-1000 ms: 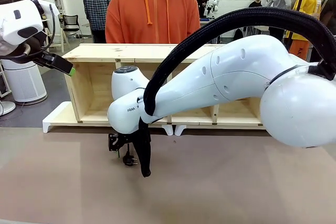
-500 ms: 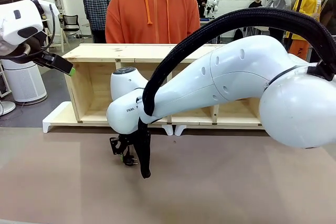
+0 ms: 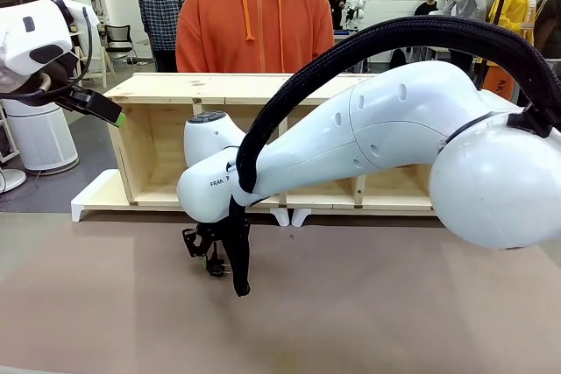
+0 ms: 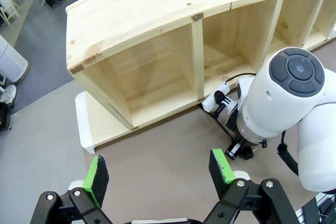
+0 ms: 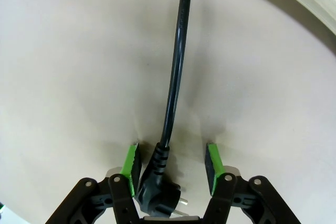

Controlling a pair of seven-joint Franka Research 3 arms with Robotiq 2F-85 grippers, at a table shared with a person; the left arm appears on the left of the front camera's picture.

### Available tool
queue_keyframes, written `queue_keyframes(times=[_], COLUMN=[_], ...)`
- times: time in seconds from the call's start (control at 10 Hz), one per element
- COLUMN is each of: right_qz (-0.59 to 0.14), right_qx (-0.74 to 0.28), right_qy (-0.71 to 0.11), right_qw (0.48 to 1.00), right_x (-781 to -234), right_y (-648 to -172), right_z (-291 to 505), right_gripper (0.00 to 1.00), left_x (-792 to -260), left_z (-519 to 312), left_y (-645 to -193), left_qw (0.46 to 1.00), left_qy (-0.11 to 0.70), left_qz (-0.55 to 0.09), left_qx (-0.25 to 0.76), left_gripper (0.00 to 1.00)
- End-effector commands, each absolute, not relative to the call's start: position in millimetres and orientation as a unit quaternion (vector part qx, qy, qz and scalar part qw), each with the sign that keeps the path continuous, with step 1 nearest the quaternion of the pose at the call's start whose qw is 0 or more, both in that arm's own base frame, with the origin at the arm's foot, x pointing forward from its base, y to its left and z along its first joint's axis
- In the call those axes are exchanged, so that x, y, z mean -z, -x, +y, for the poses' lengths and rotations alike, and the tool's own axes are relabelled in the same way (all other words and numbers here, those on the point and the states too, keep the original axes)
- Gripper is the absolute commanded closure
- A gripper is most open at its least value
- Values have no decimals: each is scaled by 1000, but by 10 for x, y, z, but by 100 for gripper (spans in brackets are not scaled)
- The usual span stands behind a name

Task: Perform cable management.
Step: When the cord part of the Power Cable appears at the lower middle area of the table and stops, grasp the cord part of the Power Cable.

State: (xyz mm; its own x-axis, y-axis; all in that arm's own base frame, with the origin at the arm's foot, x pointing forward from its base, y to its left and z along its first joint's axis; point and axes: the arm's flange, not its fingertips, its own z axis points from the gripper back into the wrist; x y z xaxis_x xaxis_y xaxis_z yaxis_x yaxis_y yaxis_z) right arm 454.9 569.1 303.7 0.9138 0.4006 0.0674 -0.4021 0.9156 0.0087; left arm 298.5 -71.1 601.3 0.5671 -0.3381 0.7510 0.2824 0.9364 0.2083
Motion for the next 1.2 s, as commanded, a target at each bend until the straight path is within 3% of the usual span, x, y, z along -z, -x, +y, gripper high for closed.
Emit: queue_keyframes(times=[0.0,0.1,0.5,0.9,1.1], right_qz=[-34,-36,-37,-26,-25], right_qx=[-218,-223,-226,-238,-240], right_qy=[4,8,0,11,10], right_qw=[975,974,973,971,970], right_x=[-3028,-3029,-3020,-3024,-3021], right_y=[-4578,-4581,-4584,-4592,-4591], right_z=[5742,5744,5755,5755,5754], right_gripper=[45,56,58,96,100], left_x=[-6005,-6005,-6005,-6005,-6005], left_z=[-708,-708,-708,-708,-708], left_y=[-2991,-2991,-2991,-2991,-2991], left_qw=[884,884,884,884,884], left_qy=[-31,-31,-31,-31,-31], left_qz=[-435,-435,-435,-435,-435], left_qx=[170,170,170,170,170], left_gripper=[0,0,0,0,0])
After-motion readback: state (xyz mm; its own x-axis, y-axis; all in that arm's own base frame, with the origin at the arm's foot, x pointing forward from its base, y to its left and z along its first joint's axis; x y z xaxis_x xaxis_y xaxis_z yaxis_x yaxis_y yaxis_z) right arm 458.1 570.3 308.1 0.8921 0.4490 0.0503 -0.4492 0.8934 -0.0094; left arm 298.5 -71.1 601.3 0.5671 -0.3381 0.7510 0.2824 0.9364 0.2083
